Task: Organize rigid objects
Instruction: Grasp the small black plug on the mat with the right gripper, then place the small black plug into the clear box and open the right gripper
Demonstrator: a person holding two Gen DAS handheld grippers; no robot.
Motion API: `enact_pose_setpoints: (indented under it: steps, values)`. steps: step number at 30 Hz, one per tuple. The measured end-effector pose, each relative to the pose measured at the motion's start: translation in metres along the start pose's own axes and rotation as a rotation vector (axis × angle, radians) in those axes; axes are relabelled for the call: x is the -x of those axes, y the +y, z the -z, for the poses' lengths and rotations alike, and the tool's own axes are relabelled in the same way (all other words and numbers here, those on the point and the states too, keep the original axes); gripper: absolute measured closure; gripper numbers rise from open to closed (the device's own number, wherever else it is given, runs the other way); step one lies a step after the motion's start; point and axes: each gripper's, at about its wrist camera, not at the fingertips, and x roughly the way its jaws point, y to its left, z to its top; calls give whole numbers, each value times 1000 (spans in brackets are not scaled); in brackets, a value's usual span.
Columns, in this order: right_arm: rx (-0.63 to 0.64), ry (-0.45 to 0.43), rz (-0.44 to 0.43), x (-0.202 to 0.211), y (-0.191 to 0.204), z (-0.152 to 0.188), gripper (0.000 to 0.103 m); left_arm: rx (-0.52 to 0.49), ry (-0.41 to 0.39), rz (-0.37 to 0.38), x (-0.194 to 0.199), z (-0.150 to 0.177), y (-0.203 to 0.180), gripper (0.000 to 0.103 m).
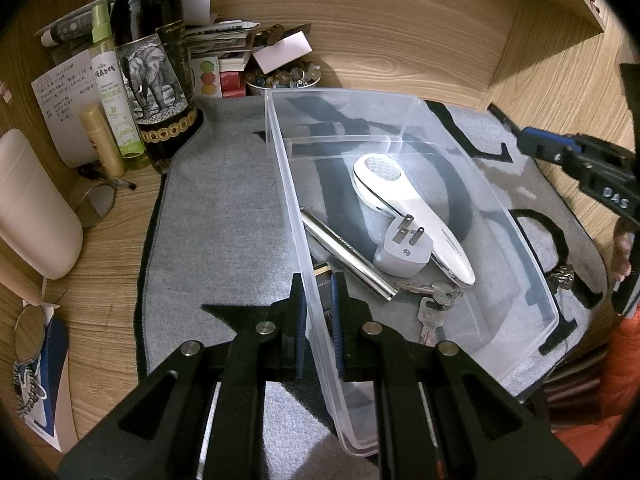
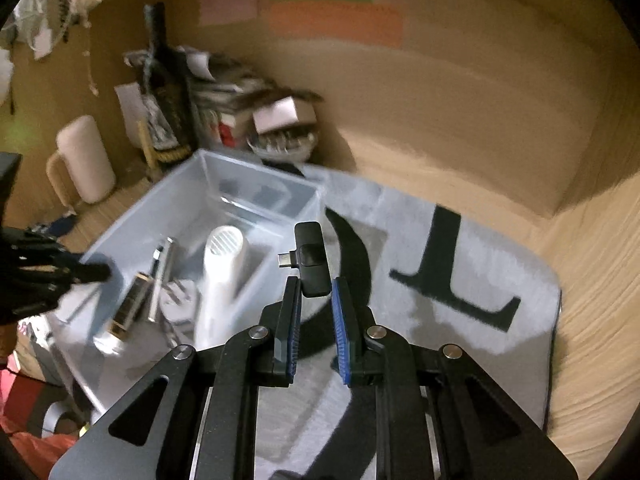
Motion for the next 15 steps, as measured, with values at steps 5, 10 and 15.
enact_pose_setpoints:
  steps: [5, 10, 15]
  values:
    - [33, -37, -27, 10, 16, -7, 89, -1, 1, -1, 0, 0, 0, 92]
    - [71, -42, -59, 10, 33, -7, 89, -2, 0, -2, 1, -1, 0, 92]
    - [109, -15, -96, 1, 52, -5, 89, -2, 0, -2, 0, -1, -1, 92]
